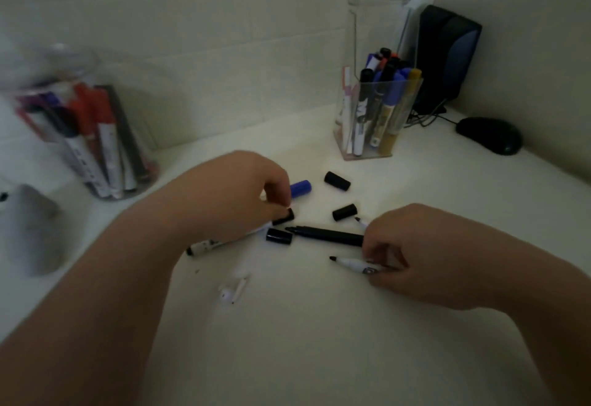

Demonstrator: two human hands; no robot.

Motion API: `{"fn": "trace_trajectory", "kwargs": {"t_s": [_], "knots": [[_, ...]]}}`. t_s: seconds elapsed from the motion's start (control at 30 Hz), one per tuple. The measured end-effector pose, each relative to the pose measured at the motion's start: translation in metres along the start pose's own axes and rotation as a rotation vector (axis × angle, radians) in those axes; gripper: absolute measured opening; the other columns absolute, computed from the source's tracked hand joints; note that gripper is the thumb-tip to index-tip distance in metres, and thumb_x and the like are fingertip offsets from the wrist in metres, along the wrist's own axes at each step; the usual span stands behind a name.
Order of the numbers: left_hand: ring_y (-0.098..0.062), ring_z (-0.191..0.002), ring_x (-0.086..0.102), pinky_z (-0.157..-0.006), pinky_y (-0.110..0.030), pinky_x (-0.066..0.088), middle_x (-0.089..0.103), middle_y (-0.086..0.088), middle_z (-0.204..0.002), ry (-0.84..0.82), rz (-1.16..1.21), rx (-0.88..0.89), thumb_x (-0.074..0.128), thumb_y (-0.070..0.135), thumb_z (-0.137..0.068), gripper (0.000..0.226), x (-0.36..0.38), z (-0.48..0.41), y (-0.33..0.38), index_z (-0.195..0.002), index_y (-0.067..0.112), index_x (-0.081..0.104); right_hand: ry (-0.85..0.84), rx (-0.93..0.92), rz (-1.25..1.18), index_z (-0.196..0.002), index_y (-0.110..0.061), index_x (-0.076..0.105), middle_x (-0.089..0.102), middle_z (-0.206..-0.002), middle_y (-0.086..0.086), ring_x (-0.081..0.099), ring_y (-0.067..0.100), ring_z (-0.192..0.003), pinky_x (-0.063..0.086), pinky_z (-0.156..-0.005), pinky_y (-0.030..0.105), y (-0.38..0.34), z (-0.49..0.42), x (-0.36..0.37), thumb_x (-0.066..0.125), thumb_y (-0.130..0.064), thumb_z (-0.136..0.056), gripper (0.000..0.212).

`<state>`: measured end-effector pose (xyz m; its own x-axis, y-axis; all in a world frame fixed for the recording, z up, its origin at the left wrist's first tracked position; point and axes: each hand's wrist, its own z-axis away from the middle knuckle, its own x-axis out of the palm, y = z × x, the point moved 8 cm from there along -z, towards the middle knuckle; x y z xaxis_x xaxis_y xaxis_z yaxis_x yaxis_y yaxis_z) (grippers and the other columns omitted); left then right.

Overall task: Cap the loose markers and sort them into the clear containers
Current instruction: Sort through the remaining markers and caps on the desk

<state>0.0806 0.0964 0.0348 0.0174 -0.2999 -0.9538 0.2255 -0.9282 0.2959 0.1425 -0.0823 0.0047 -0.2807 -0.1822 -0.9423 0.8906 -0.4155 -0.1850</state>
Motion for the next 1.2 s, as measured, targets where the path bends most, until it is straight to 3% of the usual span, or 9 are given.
{"fn": "trace_trajectory", "kwargs": {"t_s": [0.1, 0.2, 0.4, 0.57, 0.67, 0.73, 0.9, 1.03, 1.2], "knots": [[-0.001, -0.092, 0.058, -0.086, -0.030, 0.052, 0.061, 0.023, -0.096, -0.092, -0.121, 0.018, 0.069, 0.049, -0.085, 0.010, 0.014, 0.005, 0.005, -0.085, 0.044, 0.060, 0.007, -0.020, -0.022, -0.097, -0.036, 0.057, 0.056, -0.101, -0.015, 0.052, 0.005, -0.094, 0.049, -0.090, 0.030, -0.004, -0.003, 0.005, 0.056, -0.047, -0.093, 0.012], [-0.006, -0.097, 0.057, -0.087, -0.029, 0.050, 0.059, 0.020, -0.101, -0.120, -0.212, 0.043, 0.068, 0.051, -0.086, 0.016, 0.019, 0.006, 0.015, -0.091, 0.046, 0.055, 0.079, -0.046, -0.054, -0.097, -0.037, 0.058, 0.055, -0.096, -0.016, 0.052, 0.003, -0.089, 0.049, -0.085, 0.028, -0.007, -0.002, 0.002, 0.058, -0.043, -0.090, 0.009], [-0.005, -0.096, 0.058, -0.083, -0.027, 0.050, 0.062, 0.019, -0.103, -0.120, -0.257, 0.041, 0.066, 0.046, -0.086, 0.016, 0.024, 0.007, 0.016, -0.102, 0.041, 0.064, 0.310, -0.065, -0.198, -0.084, -0.037, 0.060, 0.054, -0.078, -0.017, 0.053, 0.006, -0.075, 0.039, -0.060, 0.016, 0.000, 0.006, -0.018, 0.053, -0.049, -0.074, 0.018], [-0.003, -0.096, 0.058, -0.086, -0.027, 0.050, 0.063, 0.020, -0.104, -0.095, -0.209, 0.068, 0.062, 0.046, -0.092, 0.015, 0.025, 0.003, 0.015, -0.106, 0.041, 0.065, 0.421, -0.043, -0.344, -0.082, -0.036, 0.064, 0.060, -0.079, -0.016, 0.058, 0.011, -0.069, 0.041, -0.056, 0.015, 0.007, 0.007, -0.024, 0.072, -0.028, -0.080, 0.012], [0.007, -0.084, 0.052, -0.075, -0.009, 0.038, 0.055, 0.031, -0.091, -0.049, -0.081, 0.102, 0.063, 0.044, -0.093, 0.019, 0.024, 0.003, 0.012, -0.112, 0.045, 0.062, 0.443, 0.033, -0.619, -0.087, -0.033, 0.063, 0.066, -0.065, -0.008, 0.062, 0.010, -0.052, 0.045, -0.049, 0.017, 0.018, 0.005, -0.023, 0.068, -0.024, -0.089, 0.010], [0.009, -0.084, 0.056, -0.072, -0.007, 0.040, 0.060, 0.032, -0.087, 0.022, 0.171, 0.122, 0.068, 0.039, -0.090, 0.018, 0.016, 0.005, 0.011, -0.106, 0.047, 0.064, 0.423, 0.059, -0.797, -0.091, -0.029, 0.064, 0.062, -0.054, -0.007, 0.053, 0.008, -0.039, 0.043, -0.043, 0.020, 0.022, 0.004, -0.020, 0.064, -0.019, -0.094, 0.010], [-0.019, -0.079, 0.074, -0.081, -0.035, 0.057, 0.077, -0.001, -0.084, 0.010, 0.784, 0.110, 0.075, 0.013, -0.087, 0.016, 0.014, 0.007, 0.008, -0.097, 0.024, 0.070, 0.474, 0.016, -0.920, -0.091, -0.024, 0.073, 0.056, -0.047, -0.007, 0.042, 0.008, -0.034, 0.034, -0.038, 0.016, 0.021, 0.012, -0.033, 0.067, -0.010, -0.090, 0.016], [-0.031, -0.078, 0.074, -0.086, -0.049, 0.059, 0.074, -0.012, -0.083, 0.044, 0.870, 0.147, 0.076, 0.005, -0.083, 0.017, 0.015, 0.005, 0.009, -0.098, 0.012, 0.070, 0.433, -0.020, -0.890, -0.093, -0.025, 0.076, 0.060, -0.055, -0.016, 0.045, 0.006, -0.038, 0.036, -0.038, 0.015, 0.015, 0.012, -0.032, 0.070, -0.011, -0.087, 0.016], [-0.030, -0.078, 0.074, -0.085, -0.052, 0.058, 0.073, -0.011, -0.084, 0.030, 0.854, 0.196, 0.078, 0.010, -0.082, 0.016, 0.017, 0.005, 0.016, -0.097, 0.014, 0.071, 0.477, -0.090, -0.750, -0.097, -0.031, 0.078, 0.064, -0.075, -0.010, 0.051, 0.014, -0.049, 0.041, -0.047, 0.023, 0.012, 0.011, -0.031, 0.074, -0.016, -0.085, 0.019]]}}
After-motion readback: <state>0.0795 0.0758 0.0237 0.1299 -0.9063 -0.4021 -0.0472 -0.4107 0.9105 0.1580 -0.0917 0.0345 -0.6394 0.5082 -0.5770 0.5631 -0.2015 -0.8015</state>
